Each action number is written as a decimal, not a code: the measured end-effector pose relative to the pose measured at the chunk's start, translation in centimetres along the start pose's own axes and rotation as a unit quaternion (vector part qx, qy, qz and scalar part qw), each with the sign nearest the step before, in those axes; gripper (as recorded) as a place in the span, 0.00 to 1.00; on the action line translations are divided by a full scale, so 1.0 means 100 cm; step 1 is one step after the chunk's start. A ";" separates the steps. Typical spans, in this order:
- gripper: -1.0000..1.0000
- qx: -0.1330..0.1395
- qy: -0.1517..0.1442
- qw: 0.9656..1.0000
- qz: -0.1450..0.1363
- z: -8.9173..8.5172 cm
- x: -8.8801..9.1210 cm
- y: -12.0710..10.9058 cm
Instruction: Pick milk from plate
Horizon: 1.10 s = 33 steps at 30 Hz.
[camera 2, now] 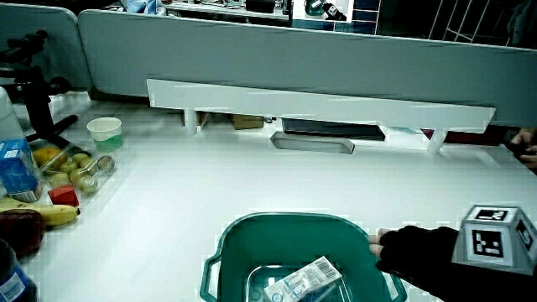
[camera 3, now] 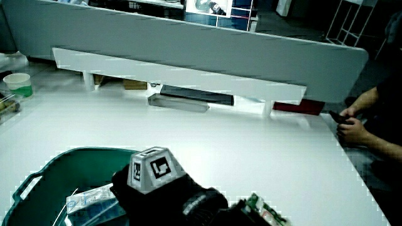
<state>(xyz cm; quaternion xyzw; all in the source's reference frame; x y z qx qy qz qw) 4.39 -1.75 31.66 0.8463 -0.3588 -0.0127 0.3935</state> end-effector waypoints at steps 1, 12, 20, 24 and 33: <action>0.50 0.008 -0.003 1.000 -0.003 -0.001 0.001 0.005; 0.50 -0.031 0.026 0.999 -0.001 0.006 0.000 0.049; 0.50 -0.055 0.043 0.997 0.018 0.011 -0.006 0.068; 0.50 -0.056 0.047 0.997 0.021 0.010 -0.007 0.078; 0.50 -0.064 0.046 0.997 0.027 0.005 -0.015 0.093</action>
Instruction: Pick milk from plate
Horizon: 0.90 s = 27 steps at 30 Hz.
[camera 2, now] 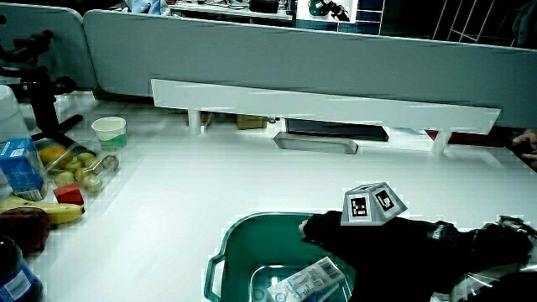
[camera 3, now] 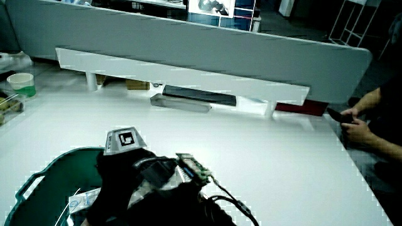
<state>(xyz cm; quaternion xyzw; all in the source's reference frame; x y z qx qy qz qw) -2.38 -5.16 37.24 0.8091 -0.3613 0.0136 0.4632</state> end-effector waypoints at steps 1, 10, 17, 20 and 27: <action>0.50 -0.001 0.001 1.000 0.003 -0.001 0.000 0.001; 0.50 -0.006 -0.008 1.000 -0.012 -0.006 0.002 0.010; 0.54 0.019 -0.012 1.000 -0.005 -0.006 0.001 0.010; 0.58 0.053 -0.011 0.999 0.004 -0.005 0.002 0.008; 0.66 0.073 -0.006 0.997 0.013 -0.003 0.003 0.007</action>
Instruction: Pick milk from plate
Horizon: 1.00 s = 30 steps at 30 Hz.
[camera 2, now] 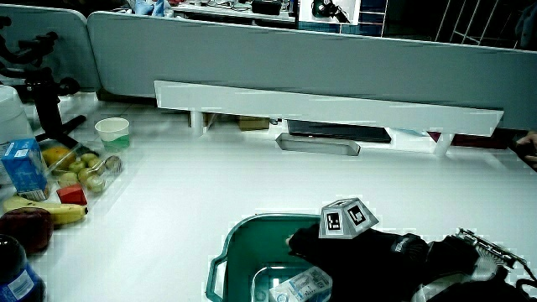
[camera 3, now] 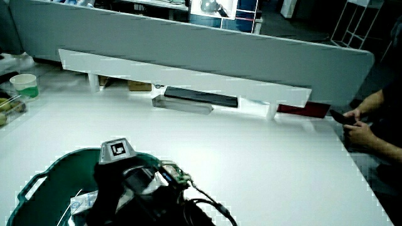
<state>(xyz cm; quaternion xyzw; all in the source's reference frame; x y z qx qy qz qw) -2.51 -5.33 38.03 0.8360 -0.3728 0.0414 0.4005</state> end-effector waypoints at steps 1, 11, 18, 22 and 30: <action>0.67 0.006 0.000 1.000 0.000 0.000 0.000 0.000; 0.80 0.026 -0.010 1.000 0.002 0.000 0.000 0.002; 0.89 0.036 -0.022 0.999 0.008 -0.001 -0.003 0.002; 0.94 0.042 -0.038 0.998 0.008 0.000 -0.006 0.002; 1.00 0.042 -0.054 0.998 0.015 0.000 -0.010 0.001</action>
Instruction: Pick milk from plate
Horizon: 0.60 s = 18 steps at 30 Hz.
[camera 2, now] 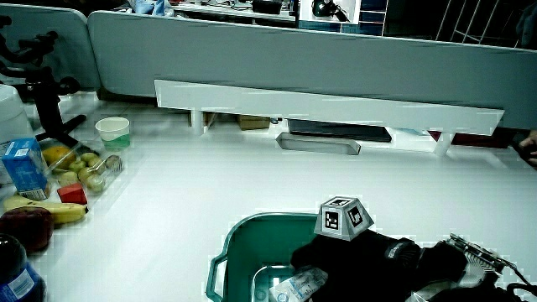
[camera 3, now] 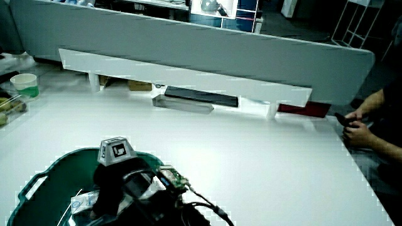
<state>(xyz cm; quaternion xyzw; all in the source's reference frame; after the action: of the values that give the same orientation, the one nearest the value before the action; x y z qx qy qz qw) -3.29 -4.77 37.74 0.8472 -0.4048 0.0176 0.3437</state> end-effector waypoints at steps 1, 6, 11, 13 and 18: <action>1.00 0.002 0.000 1.000 0.003 0.000 0.000 -0.001; 1.00 0.004 -0.001 1.000 0.008 0.001 -0.004 -0.004; 1.00 0.023 -0.006 1.000 0.012 0.009 -0.006 -0.012; 1.00 0.029 -0.003 0.999 0.015 0.012 -0.007 -0.015; 1.00 0.040 -0.003 0.999 0.016 0.016 -0.005 -0.024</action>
<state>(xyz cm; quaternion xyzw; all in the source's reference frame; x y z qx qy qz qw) -2.40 -4.31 35.04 0.8537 -0.4183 0.0366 0.3080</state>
